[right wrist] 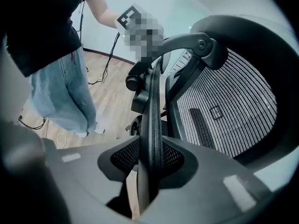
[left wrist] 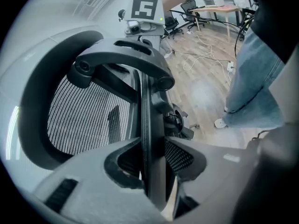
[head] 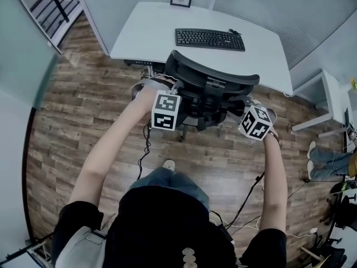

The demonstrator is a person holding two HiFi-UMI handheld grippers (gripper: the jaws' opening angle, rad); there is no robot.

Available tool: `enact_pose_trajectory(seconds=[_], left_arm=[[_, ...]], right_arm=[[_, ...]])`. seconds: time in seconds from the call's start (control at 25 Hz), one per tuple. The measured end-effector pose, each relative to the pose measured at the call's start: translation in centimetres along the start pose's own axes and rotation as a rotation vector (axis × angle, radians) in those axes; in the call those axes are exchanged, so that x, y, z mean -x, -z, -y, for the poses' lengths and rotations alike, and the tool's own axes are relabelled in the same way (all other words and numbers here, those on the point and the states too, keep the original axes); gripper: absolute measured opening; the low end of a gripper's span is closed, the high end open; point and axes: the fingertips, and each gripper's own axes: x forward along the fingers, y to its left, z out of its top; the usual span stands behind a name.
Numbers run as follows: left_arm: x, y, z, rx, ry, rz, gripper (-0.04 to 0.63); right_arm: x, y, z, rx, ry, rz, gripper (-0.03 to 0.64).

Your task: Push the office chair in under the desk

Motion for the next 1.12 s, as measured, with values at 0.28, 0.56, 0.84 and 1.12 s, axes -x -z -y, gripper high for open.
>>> enact_pose_trajectory(seconds=[0.28,0.56,0.84,1.12], left_arm=[[-1.2,1.1,-2.5,0.017,-0.001,-0.014,0.14],[-2.5,1.0,-4.0,0.036,0.003,-0.018,0.14],[-2.5,1.0,-3.8,0.041,0.005,-0.022,0.14],[-2.5,1.0,-4.0,0.039,-0.028,-0.021,0.148]], right_arm=[[-1.0,0.2,3.0,0.012,-0.012,0.013,0.124],[-1.8,1.4,5.1,0.025,-0.027,0.018,0.124],[-1.8,1.5,5.1,0.046,-0.034,0.035,0.126],[-1.8,1.3,5.4,0.048,0.003,0.053,0.14]])
